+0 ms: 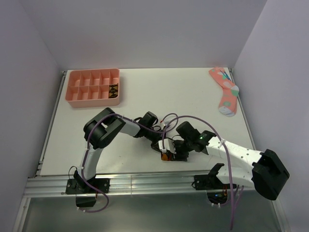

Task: Roll the socks
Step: Roll the sock at the center of the board.

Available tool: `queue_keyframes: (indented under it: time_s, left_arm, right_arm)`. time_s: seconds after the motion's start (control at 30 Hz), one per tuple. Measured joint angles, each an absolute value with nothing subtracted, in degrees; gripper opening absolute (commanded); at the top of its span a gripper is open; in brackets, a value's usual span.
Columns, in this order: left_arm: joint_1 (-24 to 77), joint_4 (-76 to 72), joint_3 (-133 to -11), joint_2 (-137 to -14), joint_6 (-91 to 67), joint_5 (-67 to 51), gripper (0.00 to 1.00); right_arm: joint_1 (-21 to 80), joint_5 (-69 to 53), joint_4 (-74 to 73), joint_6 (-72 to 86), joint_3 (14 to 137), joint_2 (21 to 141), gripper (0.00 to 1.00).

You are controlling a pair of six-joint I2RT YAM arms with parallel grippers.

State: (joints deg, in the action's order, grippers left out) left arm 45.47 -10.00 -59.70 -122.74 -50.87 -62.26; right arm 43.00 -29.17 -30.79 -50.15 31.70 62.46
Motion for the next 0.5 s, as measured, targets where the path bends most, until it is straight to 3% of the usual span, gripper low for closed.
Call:
queue_keyframes:
  time_s: [0.1, 0.27, 0.37, 0.4, 0.5]
  left_arm:
    - [45.41, -10.63, -59.42, -122.74, -50.85, -62.41, 0.00]
    - [45.21, -12.64, -58.59, -122.74, -50.96, -62.92, 0.03]
    - [44.99, -14.41, -57.87, -122.72, -51.33, -63.26, 0.12]
    - [44.93, -15.94, -57.10, -122.54, -51.86, -63.26, 0.22]
    - [44.36, -20.97, -53.21, -120.66, -54.61, -61.28, 0.29]
  right_arm:
    - [43.29, -28.18, -29.12, -49.47, 31.68, 64.47, 0.57]
    - [43.38, -27.59, -27.03, -48.86, 31.77, 67.48, 0.44]
    - [43.38, -27.62, -26.74, -48.40, 32.32, 68.90, 0.37]
    - [43.38, -27.66, -26.85, -48.36, 32.71, 69.54, 0.35]
    - [43.20, -28.58, -27.03, -48.25, 34.26, 71.83, 0.33]
